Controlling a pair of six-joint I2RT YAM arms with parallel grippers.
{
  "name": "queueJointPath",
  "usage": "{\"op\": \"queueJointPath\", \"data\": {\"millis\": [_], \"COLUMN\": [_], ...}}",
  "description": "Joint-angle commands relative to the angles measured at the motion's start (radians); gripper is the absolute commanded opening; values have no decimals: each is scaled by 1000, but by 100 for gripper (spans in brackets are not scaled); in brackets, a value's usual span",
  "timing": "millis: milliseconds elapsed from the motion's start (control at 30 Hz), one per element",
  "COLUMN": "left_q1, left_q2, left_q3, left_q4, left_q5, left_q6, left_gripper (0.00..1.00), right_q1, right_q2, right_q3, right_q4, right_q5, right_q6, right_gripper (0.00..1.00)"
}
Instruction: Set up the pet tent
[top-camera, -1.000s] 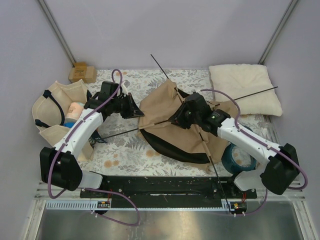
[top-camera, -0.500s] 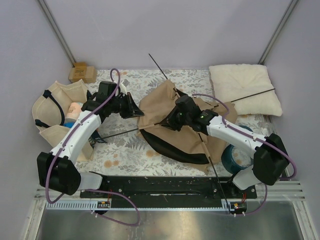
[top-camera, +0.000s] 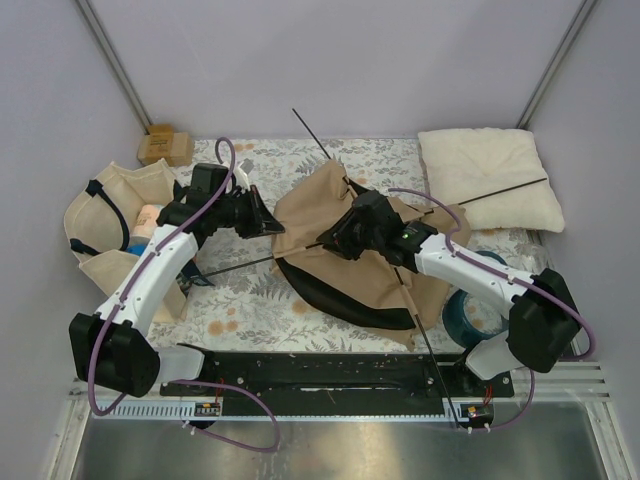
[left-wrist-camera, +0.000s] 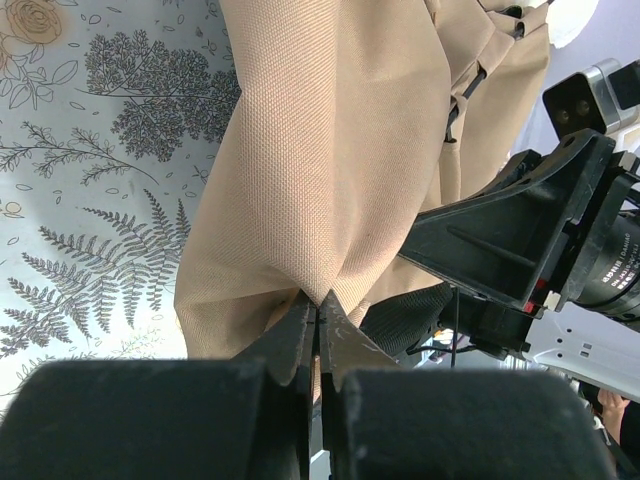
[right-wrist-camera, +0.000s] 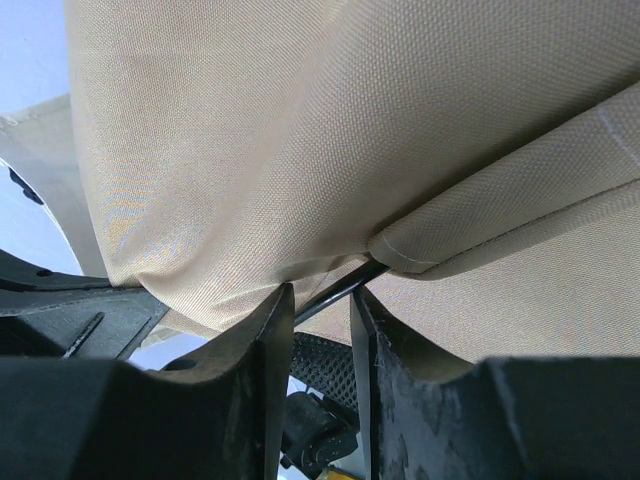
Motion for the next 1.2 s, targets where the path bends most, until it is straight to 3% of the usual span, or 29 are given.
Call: {"op": "queueJointPath", "data": {"millis": [0, 233, 367, 733, 933, 967, 1100, 1167], "left_q1": [5, 7, 19, 71, 83, 86, 103, 106], "left_q2": [-45, -59, -64, -145, -197, -203, -211, -209], "left_q3": [25, 28, 34, 60, 63, 63, 76, 82], "left_q4": [20, 19, 5, -112, -132, -132, -139, -145], "left_q5": [29, 32, 32, 41, 11, 2, -12, -11], "left_q6": [-2, -5, 6, 84, 90, 92, 96, 101], "left_gripper": [0, 0, 0, 0, 0, 0, 0, 0], "right_q1": [6, 6, 5, -3, 14, 15, 14, -9], "right_q2": [21, 54, 29, -57, -51, -55, -97, -141], "right_q3": [16, 3, -27, 17, 112, 129, 180, 166], "right_q4": [58, 92, 93, 0, -74, -100, -268, -336], "right_q5": [-14, -57, -19, 261, 304, 322, 509, 630], "right_q6": [43, 133, 164, 112, 0, -33, -176, -238], "right_gripper": [36, 22, 0, 0, 0, 3, 47, 57]}}
